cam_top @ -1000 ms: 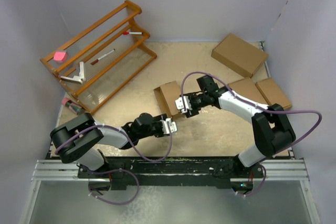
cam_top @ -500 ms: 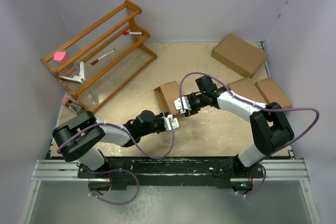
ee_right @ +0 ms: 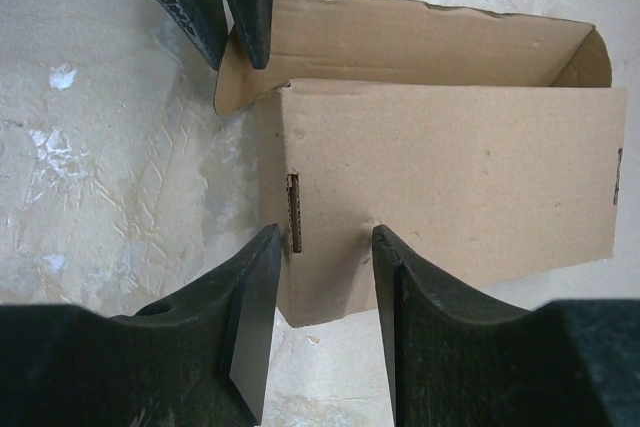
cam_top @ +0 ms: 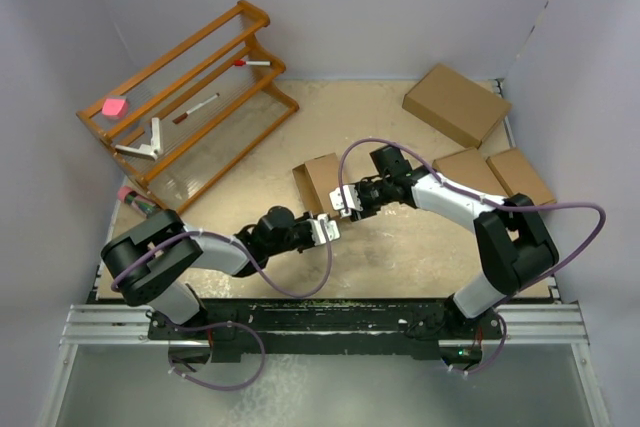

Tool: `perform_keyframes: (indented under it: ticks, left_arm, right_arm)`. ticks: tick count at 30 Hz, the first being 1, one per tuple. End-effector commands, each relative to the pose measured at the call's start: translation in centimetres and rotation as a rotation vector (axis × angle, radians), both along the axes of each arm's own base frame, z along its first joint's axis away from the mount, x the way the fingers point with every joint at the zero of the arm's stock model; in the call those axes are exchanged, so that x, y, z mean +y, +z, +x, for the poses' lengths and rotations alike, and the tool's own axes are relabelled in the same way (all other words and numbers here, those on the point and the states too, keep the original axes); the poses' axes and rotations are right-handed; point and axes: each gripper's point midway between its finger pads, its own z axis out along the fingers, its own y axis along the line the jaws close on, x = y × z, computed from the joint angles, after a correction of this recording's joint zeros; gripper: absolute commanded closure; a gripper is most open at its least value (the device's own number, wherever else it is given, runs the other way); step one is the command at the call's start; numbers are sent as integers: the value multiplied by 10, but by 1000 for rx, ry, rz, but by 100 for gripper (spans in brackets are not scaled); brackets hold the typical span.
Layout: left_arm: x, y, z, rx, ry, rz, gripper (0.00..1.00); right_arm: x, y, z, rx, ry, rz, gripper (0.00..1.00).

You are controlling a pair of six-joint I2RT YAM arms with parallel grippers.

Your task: Fold the paper box

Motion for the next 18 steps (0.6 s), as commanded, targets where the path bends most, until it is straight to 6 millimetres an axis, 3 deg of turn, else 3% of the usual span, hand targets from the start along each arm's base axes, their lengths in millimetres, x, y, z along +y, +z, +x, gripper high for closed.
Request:
perform_keyframes:
  ticks: [1, 9, 18]
  left_arm:
    - [-9, 16, 6, 16, -10, -67, 84]
    - [-3, 16, 8, 54, 5, -90, 95]
    - [1, 15, 9, 85, 2, -109, 96]
  right_arm:
    - [3, 0, 3, -11, -4, -2, 56]
    - [2, -4, 4, -9, -10, -22, 57]
    - [0, -8, 7, 2, -34, -41, 60]
